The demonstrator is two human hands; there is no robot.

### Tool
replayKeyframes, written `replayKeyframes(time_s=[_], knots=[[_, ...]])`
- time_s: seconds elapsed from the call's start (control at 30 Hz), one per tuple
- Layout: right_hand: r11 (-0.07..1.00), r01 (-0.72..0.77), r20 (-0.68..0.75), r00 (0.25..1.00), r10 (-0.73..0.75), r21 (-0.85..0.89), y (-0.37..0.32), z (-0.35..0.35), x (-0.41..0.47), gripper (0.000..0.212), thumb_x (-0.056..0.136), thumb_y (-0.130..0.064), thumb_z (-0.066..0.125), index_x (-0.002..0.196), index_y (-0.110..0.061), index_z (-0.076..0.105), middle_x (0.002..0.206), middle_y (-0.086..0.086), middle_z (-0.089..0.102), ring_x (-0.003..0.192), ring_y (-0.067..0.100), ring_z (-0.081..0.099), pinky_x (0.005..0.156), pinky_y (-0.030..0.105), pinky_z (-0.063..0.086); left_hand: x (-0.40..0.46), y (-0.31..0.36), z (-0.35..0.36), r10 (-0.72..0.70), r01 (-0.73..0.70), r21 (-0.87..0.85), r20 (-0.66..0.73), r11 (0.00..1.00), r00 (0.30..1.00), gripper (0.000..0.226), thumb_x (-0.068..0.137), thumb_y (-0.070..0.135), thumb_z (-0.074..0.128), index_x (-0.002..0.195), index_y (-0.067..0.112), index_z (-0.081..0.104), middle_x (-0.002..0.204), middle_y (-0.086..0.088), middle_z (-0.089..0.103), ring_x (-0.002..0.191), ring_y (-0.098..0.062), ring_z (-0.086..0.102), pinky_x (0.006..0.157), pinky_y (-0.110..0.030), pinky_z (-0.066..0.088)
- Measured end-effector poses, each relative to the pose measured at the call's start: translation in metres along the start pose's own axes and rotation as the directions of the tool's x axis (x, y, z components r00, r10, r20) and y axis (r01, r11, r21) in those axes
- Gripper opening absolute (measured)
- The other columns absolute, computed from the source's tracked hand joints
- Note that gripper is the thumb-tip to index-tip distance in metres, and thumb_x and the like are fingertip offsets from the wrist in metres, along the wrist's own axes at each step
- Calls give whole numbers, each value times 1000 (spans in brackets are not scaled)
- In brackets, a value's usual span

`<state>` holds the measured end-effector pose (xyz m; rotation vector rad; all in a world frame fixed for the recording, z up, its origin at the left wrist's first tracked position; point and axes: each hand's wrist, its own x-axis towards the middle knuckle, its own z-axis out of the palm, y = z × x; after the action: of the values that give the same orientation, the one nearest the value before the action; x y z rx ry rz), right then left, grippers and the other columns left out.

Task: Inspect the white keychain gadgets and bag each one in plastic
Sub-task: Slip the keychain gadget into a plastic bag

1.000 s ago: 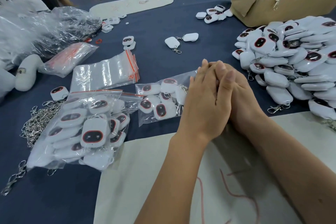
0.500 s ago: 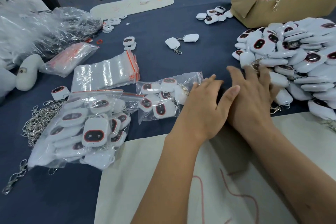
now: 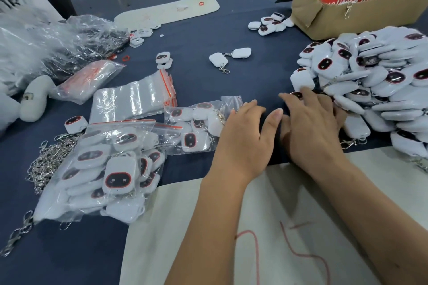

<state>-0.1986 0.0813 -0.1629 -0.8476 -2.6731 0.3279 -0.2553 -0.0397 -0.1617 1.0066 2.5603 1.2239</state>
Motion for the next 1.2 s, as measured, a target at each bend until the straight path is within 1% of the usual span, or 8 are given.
replayKeyframes(time_s=[0.17,0.23,0.43,0.6,0.83,0.93,1.13,1.2], knots=[[962,124,-82,991,-108,243,3,2,1,35,96,-12,63,131,-16,66,124,13,63,115,38,52,102,40,37,-2,1,-4,35,-40,-82,-63,996,997,40,110,38,42,108,7,67,113,-5,70,129,-20,56,105,-40,43],[936,141,-93,989,-117,324,2,2,0,43,94,-15,69,137,-17,62,126,11,60,116,34,53,103,40,41,-2,3,-6,40,-58,-123,-146,991,988,36,109,36,46,108,7,67,102,-2,70,105,-20,63,93,-35,48],[721,261,-151,965,-215,642,-8,0,-5,61,79,-10,86,136,-17,64,118,0,56,98,14,61,90,35,55,1,2,-15,-141,27,-350,-303,936,942,26,99,37,65,115,18,70,98,11,72,88,0,66,77,-10,48],[439,180,-57,959,-279,880,-10,4,-6,63,82,-4,85,137,-22,59,113,-7,70,82,17,70,70,28,57,2,-6,-23,-249,57,-485,-342,873,906,7,89,18,79,96,18,76,87,4,77,84,-14,74,82,-42,62],[346,45,62,954,-292,937,-8,4,-3,9,99,-15,70,101,-19,78,78,-3,76,57,10,60,55,19,49,-1,-6,-27,-273,-5,-584,-387,812,881,10,84,19,84,93,19,79,87,1,79,80,-26,77,77,-55,63],[367,45,29,981,-193,929,-7,5,-2,25,103,-30,65,83,-22,78,69,-6,73,58,8,59,57,20,49,0,-8,-29,-220,11,-553,-314,833,924,13,87,13,81,99,19,81,93,3,80,90,-20,76,85,-53,62],[406,78,0,982,-188,911,-5,6,-1,7,97,-31,73,93,-30,79,80,-3,78,69,15,71,65,33,59,1,-9,-31,-144,1,-470,-268,883,952,19,91,3,74,105,14,82,99,5,80,91,-14,76,85,-43,62],[382,75,-2,982,-188,921,-4,6,0,4,97,-28,74,97,-30,78,78,3,77,67,30,69,62,45,57,0,-9,-30,-148,-7,-491,-276,871,950,15,89,3,77,102,11,81,95,3,81,86,-10,77,80,-32,62]])
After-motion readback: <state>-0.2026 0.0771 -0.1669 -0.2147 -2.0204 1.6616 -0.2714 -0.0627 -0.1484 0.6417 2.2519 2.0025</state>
